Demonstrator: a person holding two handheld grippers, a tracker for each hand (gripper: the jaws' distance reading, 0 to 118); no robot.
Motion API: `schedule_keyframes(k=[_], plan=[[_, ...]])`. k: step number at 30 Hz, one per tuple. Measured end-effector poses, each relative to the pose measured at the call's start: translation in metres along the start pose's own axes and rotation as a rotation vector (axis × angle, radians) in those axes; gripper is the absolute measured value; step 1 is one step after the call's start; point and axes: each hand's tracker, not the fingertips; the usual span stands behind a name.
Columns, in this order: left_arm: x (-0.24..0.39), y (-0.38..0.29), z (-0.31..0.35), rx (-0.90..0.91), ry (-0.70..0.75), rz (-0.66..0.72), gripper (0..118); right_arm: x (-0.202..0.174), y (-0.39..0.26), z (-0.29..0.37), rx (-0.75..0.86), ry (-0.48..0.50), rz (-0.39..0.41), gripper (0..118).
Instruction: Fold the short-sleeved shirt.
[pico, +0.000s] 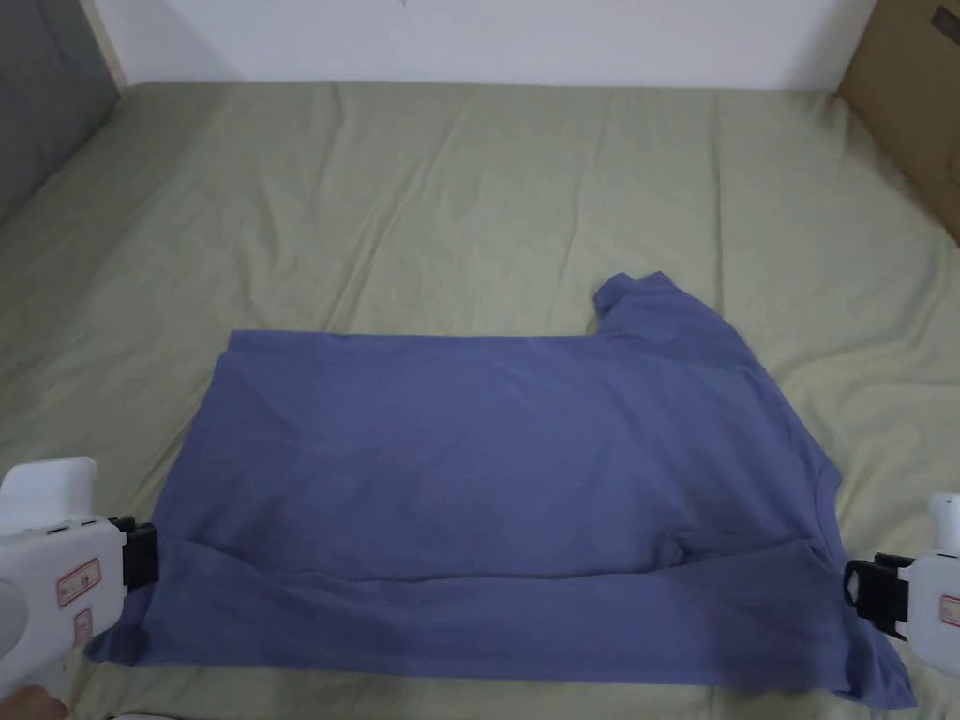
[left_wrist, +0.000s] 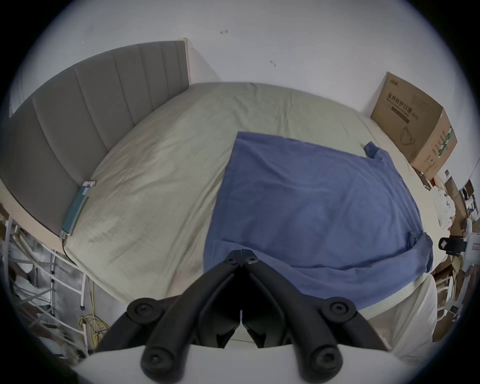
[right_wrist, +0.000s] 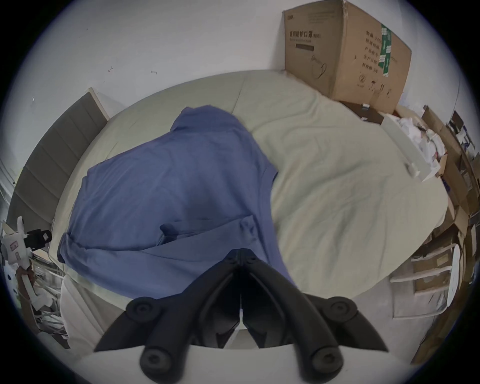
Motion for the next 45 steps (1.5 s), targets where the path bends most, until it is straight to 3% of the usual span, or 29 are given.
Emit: schedule_keyframes(k=[5, 8, 9, 12, 18, 22, 25, 28, 29, 30, 31, 38, 40, 41, 42, 43, 44, 45], plan=[[0.000, 0.008, -0.008, -0.019, -0.028, 0.030, 0, 0.000, 0.018, -0.022, -0.031, 0.027, -0.024, 0], [0.003, 0.024, -0.013, -0.014, -0.017, 0.030, 0, 0.003, 0.061, -0.036, 0.005, 0.051, -0.038, 0], [0.003, 0.030, -0.016, -0.011, -0.016, 0.026, 0, 0.003, 0.080, -0.044, 0.013, 0.058, -0.044, 5], [0.009, 0.047, -0.024, -0.001, -0.017, 0.018, 0, 0.004, 0.143, -0.078, 0.040, 0.064, -0.033, 76], [0.022, 0.066, -0.055, -0.031, -0.024, -0.003, 0, 0.002, 0.240, -0.170, -0.023, -0.002, 0.005, 76], [0.024, 0.069, -0.071, -0.062, -0.015, -0.013, 0, -0.002, 0.263, -0.213, -0.040, -0.041, 0.092, 76], [0.023, 0.070, -0.081, -0.087, -0.021, 0.004, 0, 0.002, 0.258, -0.245, -0.131, -0.017, 0.059, 75], [0.026, 0.072, -0.089, -0.099, -0.011, 0.001, 0, 0.001, 0.250, -0.245, -0.099, -0.028, 0.051, 64], [0.025, 0.072, -0.090, -0.100, -0.015, -0.001, 0, -0.001, 0.252, -0.239, -0.083, -0.034, 0.075, 49], [0.025, 0.072, -0.092, -0.102, -0.021, -0.001, 0, -0.002, 0.253, -0.236, -0.071, -0.046, 0.110, 12], [0.026, 0.074, -0.094, -0.104, -0.025, 0.000, 0, -0.003, 0.253, -0.234, -0.084, -0.038, 0.099, 0], [0.024, 0.102, -0.103, -0.070, -0.038, -0.002, 1, -0.007, 0.257, -0.232, -0.109, -0.045, 0.083, 0], [0.025, 0.128, -0.114, -0.060, 0.002, -0.030, 33, -0.007, 0.257, -0.229, -0.107, -0.043, 0.087, 0], [0.025, 0.142, -0.118, -0.032, 0.024, -0.043, 56, -0.007, 0.257, -0.228, -0.105, -0.041, 0.083, 0], [0.025, 0.155, -0.123, -0.010, 0.031, -0.051, 95, -0.007, 0.257, -0.228, -0.105, -0.039, 0.080, 0], [0.025, 0.170, -0.134, -0.007, 0.020, -0.059, 113, -0.006, 0.258, -0.228, -0.107, -0.039, 0.079, 0], [0.024, 0.183, -0.149, -0.006, 0.017, -0.070, 116, -0.007, 0.258, -0.230, -0.111, -0.039, 0.080, 0], [0.024, 0.194, -0.161, -0.005, 0.027, -0.075, 112, -0.008, 0.257, -0.231, -0.114, -0.042, 0.087, 0]])
